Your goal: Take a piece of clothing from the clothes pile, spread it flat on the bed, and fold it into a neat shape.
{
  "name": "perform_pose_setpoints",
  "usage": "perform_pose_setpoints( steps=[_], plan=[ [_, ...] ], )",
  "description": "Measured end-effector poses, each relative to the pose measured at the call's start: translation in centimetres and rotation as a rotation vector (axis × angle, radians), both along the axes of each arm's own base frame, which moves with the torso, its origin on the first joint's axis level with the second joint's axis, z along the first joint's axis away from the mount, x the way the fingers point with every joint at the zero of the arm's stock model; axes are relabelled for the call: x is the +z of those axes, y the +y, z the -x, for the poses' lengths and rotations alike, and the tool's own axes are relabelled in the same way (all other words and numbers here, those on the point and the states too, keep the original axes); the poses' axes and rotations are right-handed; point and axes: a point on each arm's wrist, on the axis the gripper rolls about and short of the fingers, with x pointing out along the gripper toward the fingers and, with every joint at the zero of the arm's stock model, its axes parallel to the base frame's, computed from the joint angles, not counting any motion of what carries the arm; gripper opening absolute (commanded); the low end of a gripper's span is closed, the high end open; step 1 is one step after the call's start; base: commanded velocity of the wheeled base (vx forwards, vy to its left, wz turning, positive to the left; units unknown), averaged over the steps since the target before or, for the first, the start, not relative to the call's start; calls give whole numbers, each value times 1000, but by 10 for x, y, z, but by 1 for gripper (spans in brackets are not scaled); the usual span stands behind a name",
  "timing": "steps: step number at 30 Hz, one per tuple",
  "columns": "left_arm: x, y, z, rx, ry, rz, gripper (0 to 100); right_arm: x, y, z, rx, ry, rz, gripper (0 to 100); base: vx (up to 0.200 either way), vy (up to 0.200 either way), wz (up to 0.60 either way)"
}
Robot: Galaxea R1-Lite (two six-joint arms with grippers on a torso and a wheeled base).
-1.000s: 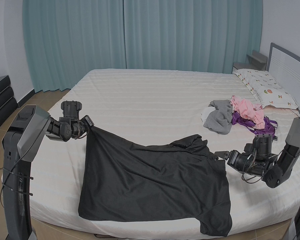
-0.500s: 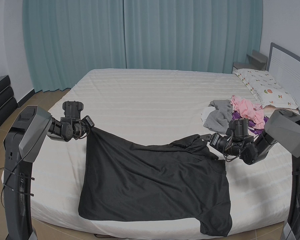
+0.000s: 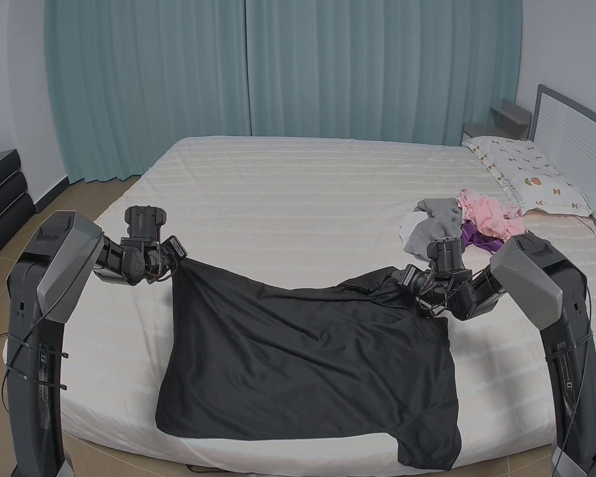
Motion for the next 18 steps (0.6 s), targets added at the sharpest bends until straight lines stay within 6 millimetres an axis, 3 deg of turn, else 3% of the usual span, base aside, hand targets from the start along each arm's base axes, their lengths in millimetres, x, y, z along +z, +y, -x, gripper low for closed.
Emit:
perform_pose_setpoints(
  steps=[8,18],
  plan=[
    [0,-1,-1,2,-4,-7,0,-2,0,-9,-24,-39,-8,0,0,0,0],
    [12,0,-11,4,-63,-7,0,27,-12,-31,-116,-198,-9,0,0,0,0]
  ],
)
